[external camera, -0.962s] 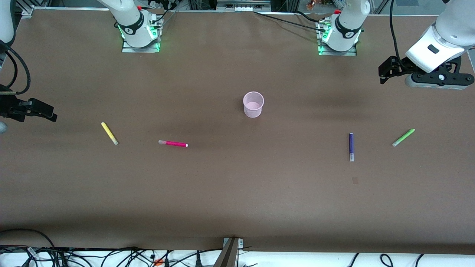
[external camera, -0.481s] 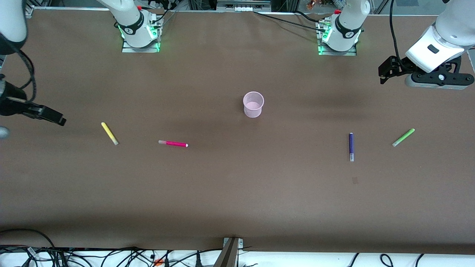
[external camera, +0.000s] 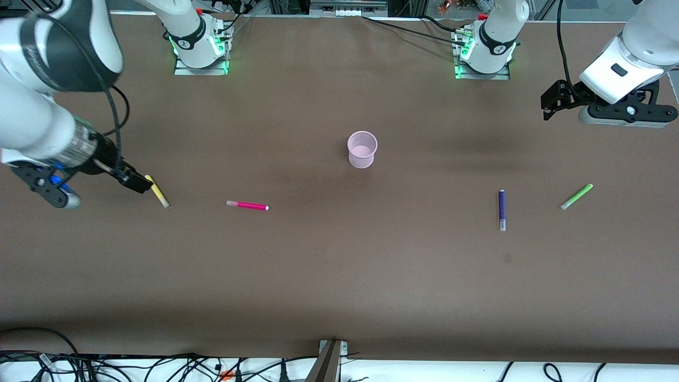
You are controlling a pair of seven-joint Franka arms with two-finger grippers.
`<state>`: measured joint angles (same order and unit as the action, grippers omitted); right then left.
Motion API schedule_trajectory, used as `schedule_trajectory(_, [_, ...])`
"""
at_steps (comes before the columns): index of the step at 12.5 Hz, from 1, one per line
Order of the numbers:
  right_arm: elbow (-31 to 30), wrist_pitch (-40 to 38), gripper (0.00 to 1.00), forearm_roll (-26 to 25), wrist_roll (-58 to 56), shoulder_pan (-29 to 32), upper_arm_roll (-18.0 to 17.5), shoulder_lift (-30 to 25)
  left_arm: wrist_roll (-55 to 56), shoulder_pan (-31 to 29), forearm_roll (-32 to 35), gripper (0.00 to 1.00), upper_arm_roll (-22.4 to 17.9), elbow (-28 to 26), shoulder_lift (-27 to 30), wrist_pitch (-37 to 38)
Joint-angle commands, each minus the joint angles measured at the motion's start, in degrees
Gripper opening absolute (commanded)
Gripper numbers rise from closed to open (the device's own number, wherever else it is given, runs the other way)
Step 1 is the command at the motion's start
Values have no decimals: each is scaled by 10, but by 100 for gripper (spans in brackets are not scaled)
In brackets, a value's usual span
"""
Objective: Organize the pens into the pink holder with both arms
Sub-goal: 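Move the right gripper down over the pink marker, then close the right gripper on the pink marker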
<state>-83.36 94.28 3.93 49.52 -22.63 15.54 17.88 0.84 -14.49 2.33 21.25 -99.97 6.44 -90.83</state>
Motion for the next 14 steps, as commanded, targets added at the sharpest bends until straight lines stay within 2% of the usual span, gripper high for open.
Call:
schedule_trajectory(1, [3, 32, 99, -2, 141, -38, 4, 53, -1, -2, -3, 100, 3, 5, 4, 7])
schedule_trajectory(4, [-10, 95, 99, 12, 270, -81, 4, 112, -1, -2, -3, 100, 4, 5, 4, 7])
schedule_trajectory(6, [-56, 156, 99, 13, 352, -112, 4, 125, -1, -2, -3, 100, 4, 5, 4, 7])
schedule_trajectory(9, [-136, 283, 99, 14, 409, -140, 4, 126, -1, -2, -3, 100, 4, 5, 4, 7])
schedule_trajectory(14, [-228, 453, 99, 19, 418, -139, 4, 143, -1, -2, -3, 100, 4, 5, 4, 7])
